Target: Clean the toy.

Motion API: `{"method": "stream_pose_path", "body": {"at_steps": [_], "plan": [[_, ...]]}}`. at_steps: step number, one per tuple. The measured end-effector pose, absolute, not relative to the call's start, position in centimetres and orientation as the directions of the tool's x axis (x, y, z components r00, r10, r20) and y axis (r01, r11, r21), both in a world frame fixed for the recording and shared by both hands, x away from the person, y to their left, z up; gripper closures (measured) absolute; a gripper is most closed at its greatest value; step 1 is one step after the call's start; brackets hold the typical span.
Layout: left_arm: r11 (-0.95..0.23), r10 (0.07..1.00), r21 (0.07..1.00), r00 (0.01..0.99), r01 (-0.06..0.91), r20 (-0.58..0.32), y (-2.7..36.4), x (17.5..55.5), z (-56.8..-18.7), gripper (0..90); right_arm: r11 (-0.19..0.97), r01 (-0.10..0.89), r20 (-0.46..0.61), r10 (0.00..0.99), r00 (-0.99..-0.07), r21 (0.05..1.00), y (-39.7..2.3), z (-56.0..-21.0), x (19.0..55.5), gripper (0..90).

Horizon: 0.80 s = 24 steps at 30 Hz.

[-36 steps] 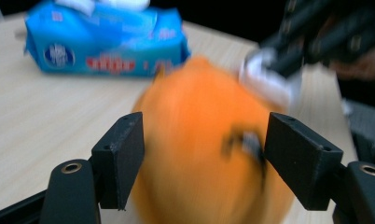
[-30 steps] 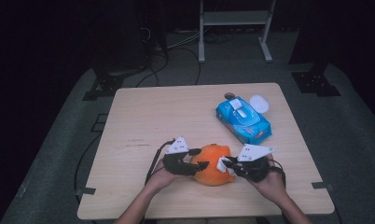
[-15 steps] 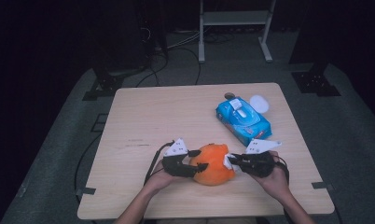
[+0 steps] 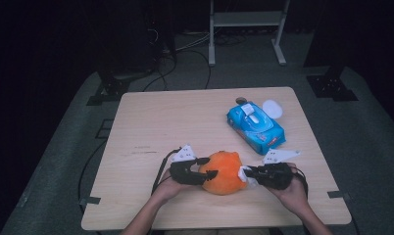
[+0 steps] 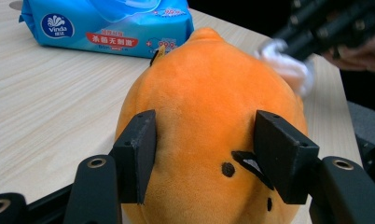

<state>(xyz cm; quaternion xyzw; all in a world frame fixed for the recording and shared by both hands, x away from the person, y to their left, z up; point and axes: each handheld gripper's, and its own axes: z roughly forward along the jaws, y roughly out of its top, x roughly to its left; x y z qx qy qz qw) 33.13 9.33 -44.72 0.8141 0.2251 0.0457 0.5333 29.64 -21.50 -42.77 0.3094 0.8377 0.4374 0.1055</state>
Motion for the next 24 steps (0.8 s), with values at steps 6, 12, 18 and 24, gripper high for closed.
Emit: {"method": "stream_pose_path", "body": {"at_steps": [6,12,18,24], "plan": [[-0.363,0.380,0.899,0.920,0.245,-0.097,8.5,32.3,-44.4,40.4,0.428,0.436,0.098,0.616,-0.782,0.792,-21.9,-42.8,29.5,81.4],[-0.387,0.367,0.897,0.928,0.213,-0.062,8.2,31.8,-44.3,40.5,0.397,0.428,0.091,0.638,-0.765,0.812,-21.0,-41.6,31.7,81.4],[-0.393,0.355,0.897,0.933,0.204,-0.056,8.2,31.6,-44.3,36.8,0.382,0.419,0.085,0.647,-0.758,0.824,-20.1,-40.8,33.4,81.4],[-0.384,0.356,0.890,0.929,0.244,-0.101,8.6,32.2,-43.2,12.5,0.422,0.379,0.049,0.613,-0.789,0.824,-20.3,-41.4,31.7,81.7]]}}
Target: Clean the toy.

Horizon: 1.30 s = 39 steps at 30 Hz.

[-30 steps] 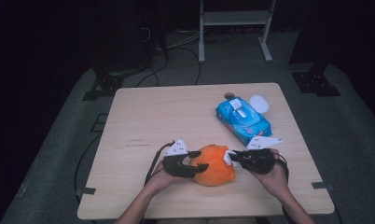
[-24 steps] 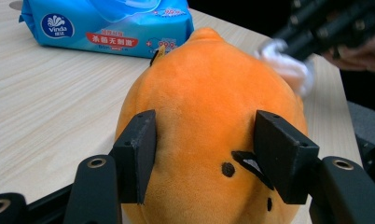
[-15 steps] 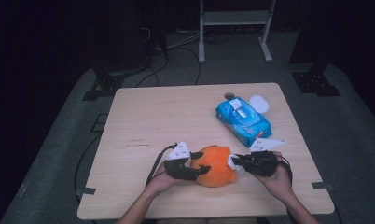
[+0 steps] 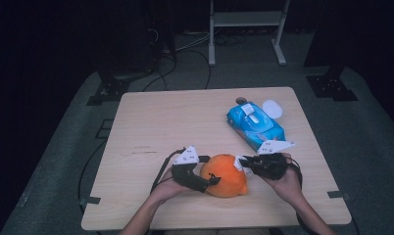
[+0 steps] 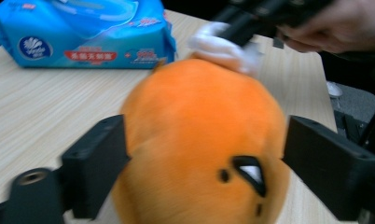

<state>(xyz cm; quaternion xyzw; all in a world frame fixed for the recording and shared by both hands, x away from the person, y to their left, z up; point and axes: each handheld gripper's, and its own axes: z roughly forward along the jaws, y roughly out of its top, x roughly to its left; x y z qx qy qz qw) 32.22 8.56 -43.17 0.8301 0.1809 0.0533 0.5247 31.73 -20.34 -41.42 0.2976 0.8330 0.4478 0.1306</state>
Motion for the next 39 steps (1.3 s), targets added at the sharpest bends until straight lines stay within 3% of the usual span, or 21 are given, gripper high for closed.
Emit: {"method": "stream_pose_path", "body": {"at_steps": [6,8,11,16,29,32,35,39], "plan": [[-0.339,0.387,0.866,0.894,0.367,-0.227,8.8,33.8,-44.0,9.1,0.464,0.333,0.006,0.576,-0.817,0.821,-20.9,-41.6,30.2,81.6],[-0.335,0.371,0.862,0.894,0.380,-0.250,8.7,33.9,-44.3,14.7,0.463,0.335,0.008,0.578,-0.816,0.820,-21.0,-41.7,30.2,81.5],[-0.356,0.349,0.864,0.908,0.356,-0.230,8.5,33.3,-44.3,19.9,0.454,0.345,0.021,0.581,-0.814,0.821,-21.1,-41.8,30.3,81.5],[-0.417,0.301,0.847,0.930,0.329,-0.212,8.6,32.4,-44.0,20.1,0.442,0.352,0.031,0.587,-0.809,0.825,-21.2,-41.9,30.4,81.4],[-0.467,0.337,0.843,0.935,0.266,-0.109,7.7,31.3,-43.9,24.5,0.473,0.286,-0.050,0.580,-0.813,0.834,-18.6,-40.5,30.5,81.5],[-0.475,0.334,0.840,0.937,0.263,-0.104,7.7,31.1,-43.9,24.0,0.484,0.272,-0.054,0.558,-0.828,0.832,-17.6,-40.3,30.6,81.6],[-0.480,0.331,0.834,0.937,0.272,-0.115,8.2,31.3,-43.4,16.7,0.500,0.263,-0.052,0.531,-0.846,0.826,-17.4,-40.6,30.5,81.8],[-0.395,0.365,0.864,0.916,0.312,-0.165,8.7,32.2,-42.8,10.3,0.502,0.247,-0.028,0.479,-0.878,0.829,-17.8,-40.8,29.8,82.0]]}}
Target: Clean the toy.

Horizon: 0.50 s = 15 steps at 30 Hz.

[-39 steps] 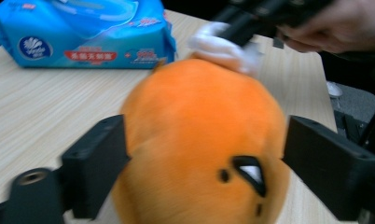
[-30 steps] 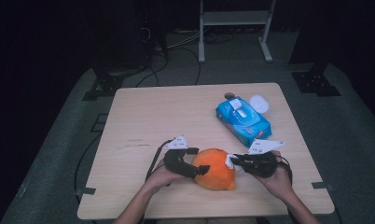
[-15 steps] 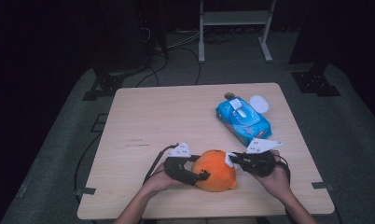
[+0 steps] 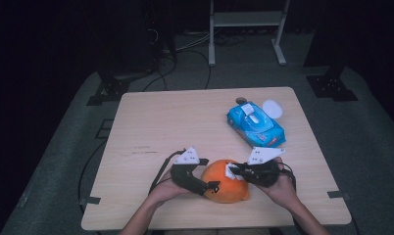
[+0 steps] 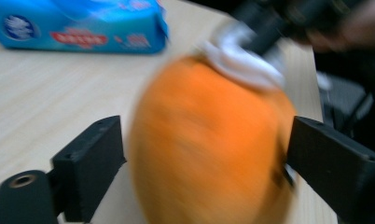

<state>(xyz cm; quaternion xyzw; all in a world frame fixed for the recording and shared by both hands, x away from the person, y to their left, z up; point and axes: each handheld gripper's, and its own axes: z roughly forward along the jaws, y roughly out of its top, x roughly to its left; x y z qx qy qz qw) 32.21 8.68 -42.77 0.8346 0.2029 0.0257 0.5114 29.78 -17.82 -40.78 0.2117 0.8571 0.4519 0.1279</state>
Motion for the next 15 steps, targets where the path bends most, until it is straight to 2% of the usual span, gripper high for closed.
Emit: {"method": "stream_pose_path", "body": {"at_steps": [1,2,3,5,7,12,15], "plan": [[-0.390,0.361,0.859,0.914,0.331,-0.188,8.6,32.4,-42.9,10.9,0.506,0.243,-0.032,0.475,-0.879,0.828,-17.8,-40.7,29.6,81.9],[-0.396,0.342,0.854,0.918,0.336,-0.202,8.5,32.5,-43.2,15.1,0.512,0.238,-0.042,0.476,-0.879,0.825,-17.9,-40.6,29.5,81.8],[-0.399,0.323,0.856,0.924,0.328,-0.204,8.3,32.3,-43.5,22.0,0.512,0.240,-0.043,0.479,-0.877,0.825,-18.1,-40.6,29.5,81.7],[-0.409,0.323,0.860,0.930,0.305,-0.176,7.8,31.9,-43.6,26.3,0.500,0.256,-0.028,0.492,-0.870,0.827,-18.3,-40.6,29.6,81.5],[-0.429,0.329,0.859,0.934,0.281,-0.141,7.3,31.5,-43.3,26.6,0.491,0.261,-0.028,0.507,-0.862,0.831,-18.1,-40.5,29.7,81.4],[-0.448,0.315,0.861,0.944,0.240,-0.099,7.2,30.7,-43.2,27.5,0.513,0.204,-0.078,0.474,-0.877,0.834,-16.2,-39.5,29.3,81.3],[-0.434,0.316,0.864,0.941,0.257,-0.121,7.7,30.9,-43.3,24.4,0.523,0.208,-0.070,0.462,-0.884,0.826,-16.4,-39.6,29.3,81.3]]}}
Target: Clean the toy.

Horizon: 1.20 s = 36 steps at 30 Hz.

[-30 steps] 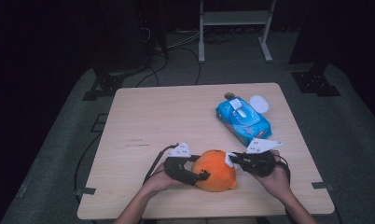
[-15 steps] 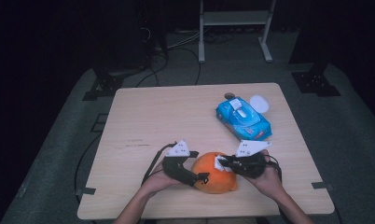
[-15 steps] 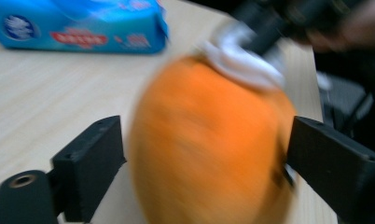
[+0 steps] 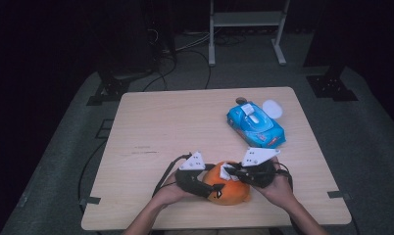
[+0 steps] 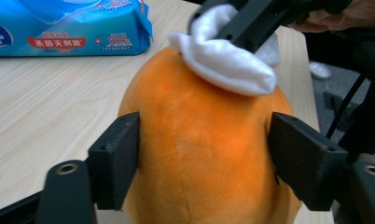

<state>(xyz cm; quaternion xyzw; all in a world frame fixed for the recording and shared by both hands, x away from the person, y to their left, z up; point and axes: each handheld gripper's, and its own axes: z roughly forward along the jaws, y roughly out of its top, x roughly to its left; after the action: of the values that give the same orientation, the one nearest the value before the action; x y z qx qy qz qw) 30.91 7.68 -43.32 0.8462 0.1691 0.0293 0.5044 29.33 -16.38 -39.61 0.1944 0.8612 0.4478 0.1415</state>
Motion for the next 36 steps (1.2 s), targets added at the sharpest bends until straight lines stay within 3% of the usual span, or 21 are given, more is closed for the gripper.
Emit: {"method": "stream_pose_path", "body": {"at_steps": [3,5,8,16,25,31,36], "plan": [[-0.405,0.346,0.849,0.916,0.341,-0.203,8.0,31.7,-43.9,15.0,0.509,0.235,-0.032,0.462,-0.886,0.828,-17.2,-40.0,29.3,81.5],[-0.387,0.328,0.851,0.916,0.355,-0.232,7.8,31.8,-44.2,18.1,0.507,0.243,-0.027,0.467,-0.884,0.827,-17.6,-40.0,29.2,81.5],[-0.411,0.328,0.859,0.929,0.305,-0.173,7.1,31.2,-43.6,24.5,0.509,0.246,-0.031,0.475,-0.880,0.825,-17.8,-39.7,29.3,81.4],[-0.510,0.281,0.849,0.960,0.136,0.015,5.7,29.2,-42.5,27.3,0.556,0.161,-0.104,0.413,-0.905,0.816,-14.8,-38.5,28.8,81.4],[-0.480,0.272,0.865,0.962,0.148,-0.014,5.8,29.4,-42.8,28.9,0.525,0.206,-0.063,0.449,-0.891,0.826,-17.5,-38.6,28.6,81.3],[-0.507,0.251,0.854,0.968,0.112,0.022,4.9,28.7,-42.5,29.3,0.547,0.172,-0.083,0.409,-0.909,0.819,-15.6,-38.5,28.1,81.5],[-0.496,0.252,0.858,0.968,0.132,-0.003,5.5,28.9,-42.9,29.8,0.578,0.143,-0.110,0.380,-0.918,0.804,-14.1,-38.7,28.1,81.6]]}}
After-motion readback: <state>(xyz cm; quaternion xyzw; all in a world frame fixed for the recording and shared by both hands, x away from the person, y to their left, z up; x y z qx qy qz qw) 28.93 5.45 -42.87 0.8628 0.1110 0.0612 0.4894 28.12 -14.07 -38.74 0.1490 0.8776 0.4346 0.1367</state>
